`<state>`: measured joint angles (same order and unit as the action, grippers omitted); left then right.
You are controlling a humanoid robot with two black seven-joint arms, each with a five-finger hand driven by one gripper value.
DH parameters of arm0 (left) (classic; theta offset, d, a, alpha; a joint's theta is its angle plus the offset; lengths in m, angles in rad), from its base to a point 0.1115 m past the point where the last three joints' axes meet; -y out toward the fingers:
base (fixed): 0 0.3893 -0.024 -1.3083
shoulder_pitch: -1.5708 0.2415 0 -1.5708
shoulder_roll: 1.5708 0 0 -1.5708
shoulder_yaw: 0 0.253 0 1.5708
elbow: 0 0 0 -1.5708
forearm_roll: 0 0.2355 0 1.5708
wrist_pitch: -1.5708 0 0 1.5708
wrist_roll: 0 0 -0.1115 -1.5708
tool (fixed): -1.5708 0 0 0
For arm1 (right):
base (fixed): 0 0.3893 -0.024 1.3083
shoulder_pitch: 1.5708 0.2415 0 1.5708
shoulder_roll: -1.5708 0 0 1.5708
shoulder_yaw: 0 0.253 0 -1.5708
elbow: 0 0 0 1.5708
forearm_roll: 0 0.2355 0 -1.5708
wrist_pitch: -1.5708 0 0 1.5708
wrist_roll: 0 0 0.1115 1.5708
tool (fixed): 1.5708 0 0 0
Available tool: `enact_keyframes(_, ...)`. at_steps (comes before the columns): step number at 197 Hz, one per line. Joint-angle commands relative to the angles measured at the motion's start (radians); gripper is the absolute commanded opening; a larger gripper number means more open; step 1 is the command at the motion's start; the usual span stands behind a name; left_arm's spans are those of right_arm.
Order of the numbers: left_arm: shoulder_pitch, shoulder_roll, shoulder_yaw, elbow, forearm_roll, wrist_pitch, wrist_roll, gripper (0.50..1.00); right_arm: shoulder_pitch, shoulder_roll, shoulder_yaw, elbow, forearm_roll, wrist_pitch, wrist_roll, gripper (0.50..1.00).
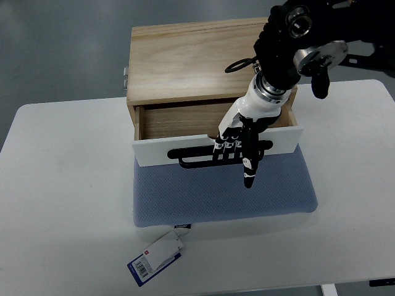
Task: Open wood drawer with right hand
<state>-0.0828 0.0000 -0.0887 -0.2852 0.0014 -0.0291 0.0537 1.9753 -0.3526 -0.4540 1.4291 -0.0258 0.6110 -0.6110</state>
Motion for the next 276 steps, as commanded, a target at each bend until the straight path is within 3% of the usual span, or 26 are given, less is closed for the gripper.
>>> enact_keyframes(1,0.000,0.000,0.001,0.000,0.000,0.000,0.000,1.000,0.010,0.000,0.000,0.013,0.014,0.000,0.000,0.946)
enact_keyframes(222,0.000,0.000,0.004,0.000,0.000,0.000,0.000,1.000,0.033,-0.075,0.000,0.060,0.052,0.000,0.000,0.946)
enact_keyframes(276,0.000,0.000,0.004,0.000,0.000,0.000,0.000,1.000,0.114,-0.118,0.049,0.059,0.061,0.000,0.000,0.946)
